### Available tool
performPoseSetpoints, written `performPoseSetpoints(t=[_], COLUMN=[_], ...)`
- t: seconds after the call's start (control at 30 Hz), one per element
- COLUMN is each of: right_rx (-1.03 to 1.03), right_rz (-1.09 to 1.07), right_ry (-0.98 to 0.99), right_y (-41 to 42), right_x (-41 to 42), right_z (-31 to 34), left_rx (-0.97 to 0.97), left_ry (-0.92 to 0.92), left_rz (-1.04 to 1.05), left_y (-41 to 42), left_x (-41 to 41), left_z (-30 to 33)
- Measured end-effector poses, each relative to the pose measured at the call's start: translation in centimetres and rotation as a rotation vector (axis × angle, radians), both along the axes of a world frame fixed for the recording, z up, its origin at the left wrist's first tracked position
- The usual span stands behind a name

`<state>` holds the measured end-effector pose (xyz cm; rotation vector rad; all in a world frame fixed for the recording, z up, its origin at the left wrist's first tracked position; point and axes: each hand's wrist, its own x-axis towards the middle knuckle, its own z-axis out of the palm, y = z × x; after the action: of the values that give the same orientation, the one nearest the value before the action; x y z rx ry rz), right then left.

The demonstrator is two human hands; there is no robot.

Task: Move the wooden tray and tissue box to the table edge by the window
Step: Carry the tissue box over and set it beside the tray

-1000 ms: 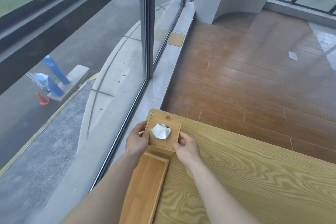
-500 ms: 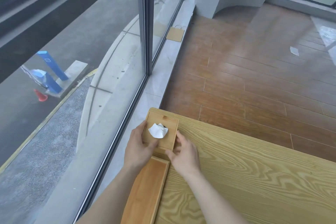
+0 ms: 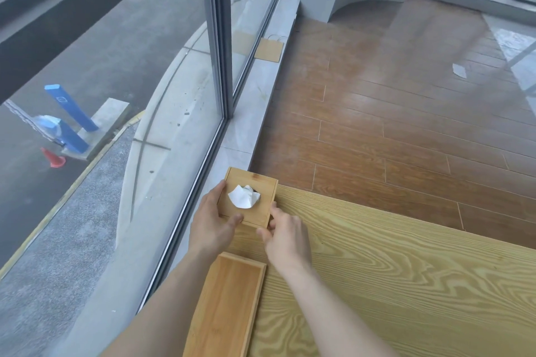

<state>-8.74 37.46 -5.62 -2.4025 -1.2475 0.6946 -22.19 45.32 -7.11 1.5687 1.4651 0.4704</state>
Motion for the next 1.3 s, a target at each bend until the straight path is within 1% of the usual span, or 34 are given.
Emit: performPoseSetpoints(t=[0.13, 0.7, 0.97, 1.07, 1.23, 1.3], right_rx=[0.004, -0.032, -0.039, -0.054, -0.164, -0.203], right_rz=[0.016, 0.032, 0.111, 0.134, 0.170, 0.191], right_ry=[-0.032, -0.021, -0.137, -0.179, -0.249, -0.290], right_y=[1.2, 2.5, 1.9, 1.1, -0.5, -1.2], right_x=[0.4, 0.9, 0.9, 1.2, 2.9, 3.7], right_z=[-0.1, 0.2, 1.0, 1.1, 1.2, 1.5], left_rx=[0.013, 0.025, 0.032, 0.054, 0.233, 0.292], left_ry=[0.003, 0.017, 0.020, 0.090, 0.386, 0.457], left_rz=[-0.004, 0.009, -0.001, -0.023, -0.078, -0.086], left_y=[1.3, 2.8, 2.6, 2.5, 1.1, 0.5], left_x=[0.7, 1.3, 1.3, 1.3, 0.8, 0.8], left_z=[0.1, 0.1, 0.2, 0.3, 0.6, 1.0])
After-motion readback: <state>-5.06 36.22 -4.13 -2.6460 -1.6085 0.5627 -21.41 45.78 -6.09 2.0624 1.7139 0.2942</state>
